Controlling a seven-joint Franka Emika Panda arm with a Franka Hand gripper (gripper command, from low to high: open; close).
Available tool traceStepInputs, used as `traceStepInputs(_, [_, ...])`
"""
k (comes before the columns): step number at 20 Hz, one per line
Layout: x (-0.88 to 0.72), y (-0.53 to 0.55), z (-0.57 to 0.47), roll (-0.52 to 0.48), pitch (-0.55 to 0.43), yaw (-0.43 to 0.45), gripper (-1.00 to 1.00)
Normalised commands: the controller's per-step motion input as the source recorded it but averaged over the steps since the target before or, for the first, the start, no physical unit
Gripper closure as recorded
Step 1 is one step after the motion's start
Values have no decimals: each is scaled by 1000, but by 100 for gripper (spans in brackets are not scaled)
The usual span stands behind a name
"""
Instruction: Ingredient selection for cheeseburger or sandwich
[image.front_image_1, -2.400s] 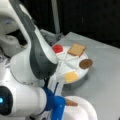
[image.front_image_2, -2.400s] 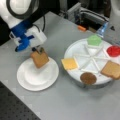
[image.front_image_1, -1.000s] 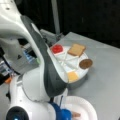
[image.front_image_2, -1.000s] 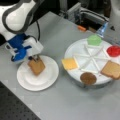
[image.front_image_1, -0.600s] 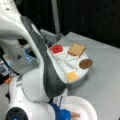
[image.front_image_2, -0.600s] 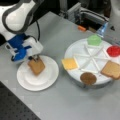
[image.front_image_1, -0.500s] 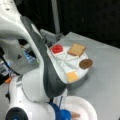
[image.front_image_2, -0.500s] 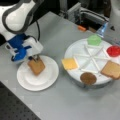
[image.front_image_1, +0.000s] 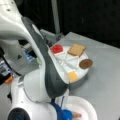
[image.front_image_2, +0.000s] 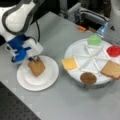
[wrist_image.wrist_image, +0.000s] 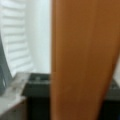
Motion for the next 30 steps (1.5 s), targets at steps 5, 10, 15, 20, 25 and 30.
traceStepInputs(5, [424,-150,43,100,156,63,-100])
traceStepInputs(10, [400,-159,14,84,148,87,-100])
traceStepInputs(15, [351,-150,19,63,156,99,-100])
traceStepInputs(20, [231,-105,110,-2,174,62,-100])
traceStepInputs(25, [40,44,363,-219,156,-64,-100])
traceStepInputs(30, [-153,245,446,-398,104,-122,-100])
